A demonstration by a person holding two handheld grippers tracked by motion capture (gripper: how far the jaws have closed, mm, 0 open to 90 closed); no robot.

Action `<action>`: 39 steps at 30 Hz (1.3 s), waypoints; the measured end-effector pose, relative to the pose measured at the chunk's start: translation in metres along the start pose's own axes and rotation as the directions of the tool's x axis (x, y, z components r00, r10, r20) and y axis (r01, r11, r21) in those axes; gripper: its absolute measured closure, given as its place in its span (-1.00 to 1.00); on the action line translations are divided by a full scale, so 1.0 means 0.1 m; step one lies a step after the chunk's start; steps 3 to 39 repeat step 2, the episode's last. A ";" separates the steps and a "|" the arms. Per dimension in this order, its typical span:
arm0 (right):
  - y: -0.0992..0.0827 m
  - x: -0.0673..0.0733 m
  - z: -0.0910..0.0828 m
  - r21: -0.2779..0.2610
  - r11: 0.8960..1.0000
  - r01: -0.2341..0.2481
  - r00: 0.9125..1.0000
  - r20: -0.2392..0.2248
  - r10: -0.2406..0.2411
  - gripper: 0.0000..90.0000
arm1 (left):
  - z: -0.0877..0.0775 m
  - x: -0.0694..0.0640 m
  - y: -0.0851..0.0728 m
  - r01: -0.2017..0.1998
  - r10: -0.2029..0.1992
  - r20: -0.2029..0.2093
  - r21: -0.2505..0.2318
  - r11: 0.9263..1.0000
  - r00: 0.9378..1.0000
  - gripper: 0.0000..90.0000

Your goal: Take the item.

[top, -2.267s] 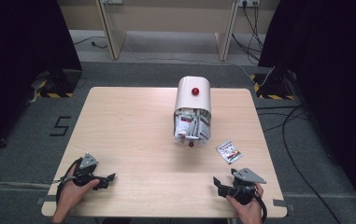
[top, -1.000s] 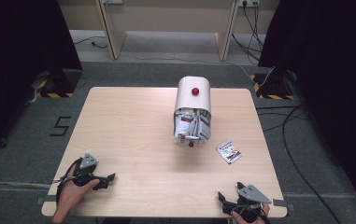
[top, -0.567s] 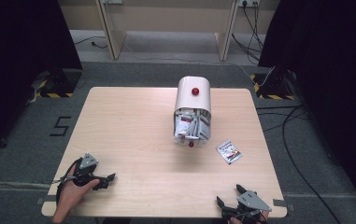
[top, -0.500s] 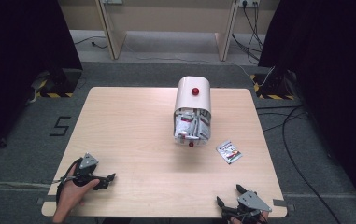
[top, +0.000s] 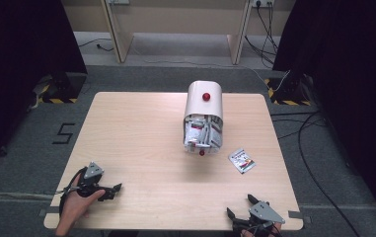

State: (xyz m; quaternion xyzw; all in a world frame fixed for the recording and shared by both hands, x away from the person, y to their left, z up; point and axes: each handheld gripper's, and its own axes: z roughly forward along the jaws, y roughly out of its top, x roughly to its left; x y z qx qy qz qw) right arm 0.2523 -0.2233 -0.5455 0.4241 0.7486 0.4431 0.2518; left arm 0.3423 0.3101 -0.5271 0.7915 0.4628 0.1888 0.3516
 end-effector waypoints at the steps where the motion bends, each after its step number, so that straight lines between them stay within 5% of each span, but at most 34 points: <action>1: 0.00 -0.01 0.00 -0.002 1.000 0.011 1.000 -0.002 -0.011 -0.77 | 0.00 0.00 0.00 0.000 0.000 0.000 0.000 1.000 1.000 -1.00; 39: 0.01 -0.01 0.00 0.008 1.000 0.007 1.000 -0.007 -0.007 -0.77 | 0.00 0.00 0.00 0.000 0.000 0.000 0.000 1.000 1.000 -1.00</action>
